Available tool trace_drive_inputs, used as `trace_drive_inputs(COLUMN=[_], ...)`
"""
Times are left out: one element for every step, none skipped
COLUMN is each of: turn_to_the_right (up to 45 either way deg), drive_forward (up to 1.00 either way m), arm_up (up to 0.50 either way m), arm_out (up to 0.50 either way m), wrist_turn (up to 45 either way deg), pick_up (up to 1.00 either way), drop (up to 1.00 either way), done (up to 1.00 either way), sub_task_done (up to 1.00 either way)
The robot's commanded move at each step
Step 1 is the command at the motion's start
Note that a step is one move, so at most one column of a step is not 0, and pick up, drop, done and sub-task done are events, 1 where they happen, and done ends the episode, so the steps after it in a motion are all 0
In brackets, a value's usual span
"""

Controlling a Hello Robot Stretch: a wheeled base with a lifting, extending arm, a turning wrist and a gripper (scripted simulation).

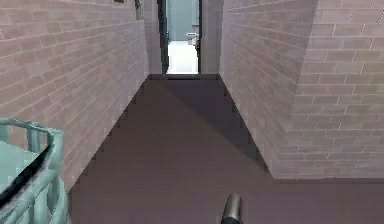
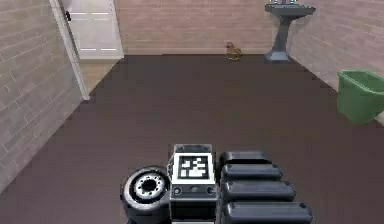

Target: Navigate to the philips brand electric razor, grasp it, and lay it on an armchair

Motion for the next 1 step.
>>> trace_drive_inputs(turn_to_the_right=[0.0], drive_forward=[0.70], arm_up=[0.00], arm_out=[0.00], wrist_turn=[0.0], pick_up=[0.00], drop=[0.00], done=[0.00], sub_task_done=[0.00])
